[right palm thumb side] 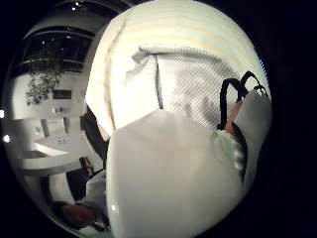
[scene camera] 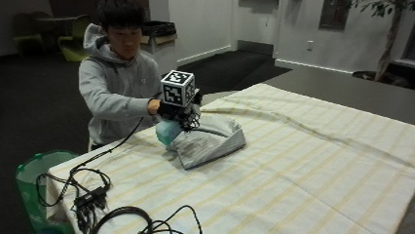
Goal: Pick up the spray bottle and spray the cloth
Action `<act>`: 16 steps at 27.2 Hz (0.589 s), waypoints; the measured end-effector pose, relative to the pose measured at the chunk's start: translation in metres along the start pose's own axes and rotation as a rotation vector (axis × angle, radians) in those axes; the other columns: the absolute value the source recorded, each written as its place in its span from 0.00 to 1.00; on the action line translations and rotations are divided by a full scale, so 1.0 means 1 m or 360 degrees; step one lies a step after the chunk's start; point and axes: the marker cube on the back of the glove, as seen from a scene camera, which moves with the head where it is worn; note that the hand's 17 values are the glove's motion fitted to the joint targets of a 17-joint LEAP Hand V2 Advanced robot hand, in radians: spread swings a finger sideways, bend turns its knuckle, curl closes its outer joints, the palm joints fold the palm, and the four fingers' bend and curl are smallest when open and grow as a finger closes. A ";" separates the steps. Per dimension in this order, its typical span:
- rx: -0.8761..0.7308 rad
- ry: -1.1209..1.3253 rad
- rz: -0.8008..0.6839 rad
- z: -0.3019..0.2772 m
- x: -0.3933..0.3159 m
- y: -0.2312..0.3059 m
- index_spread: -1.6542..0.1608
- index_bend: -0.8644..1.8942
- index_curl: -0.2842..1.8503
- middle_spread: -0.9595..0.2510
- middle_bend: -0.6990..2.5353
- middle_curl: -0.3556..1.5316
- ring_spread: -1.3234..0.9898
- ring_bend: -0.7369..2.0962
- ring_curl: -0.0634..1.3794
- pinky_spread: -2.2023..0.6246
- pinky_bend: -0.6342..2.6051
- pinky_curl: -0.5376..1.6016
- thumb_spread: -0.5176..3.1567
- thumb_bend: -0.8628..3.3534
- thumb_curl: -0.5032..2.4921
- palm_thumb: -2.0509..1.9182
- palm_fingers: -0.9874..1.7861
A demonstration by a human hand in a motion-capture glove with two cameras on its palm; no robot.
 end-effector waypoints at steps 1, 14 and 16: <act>0.0016 0.0004 -0.0008 -0.006 -0.003 0.000 0.82 0.48 0.39 0.71 0.38 0.44 0.49 0.43 0.34 0.67 0.32 0.45 0.16 0.20 0.40 0.76 0.86; 0.0332 -0.0423 -0.0093 -0.014 -0.033 -0.002 0.82 0.48 0.39 0.71 0.38 0.44 0.49 0.43 0.34 0.67 0.32 0.45 0.16 0.20 0.40 0.76 0.86; 0.0427 -0.0665 -0.0109 -0.015 -0.037 -0.002 0.82 0.48 0.39 0.71 0.38 0.44 0.49 0.43 0.34 0.67 0.32 0.45 0.16 0.20 0.40 0.76 0.86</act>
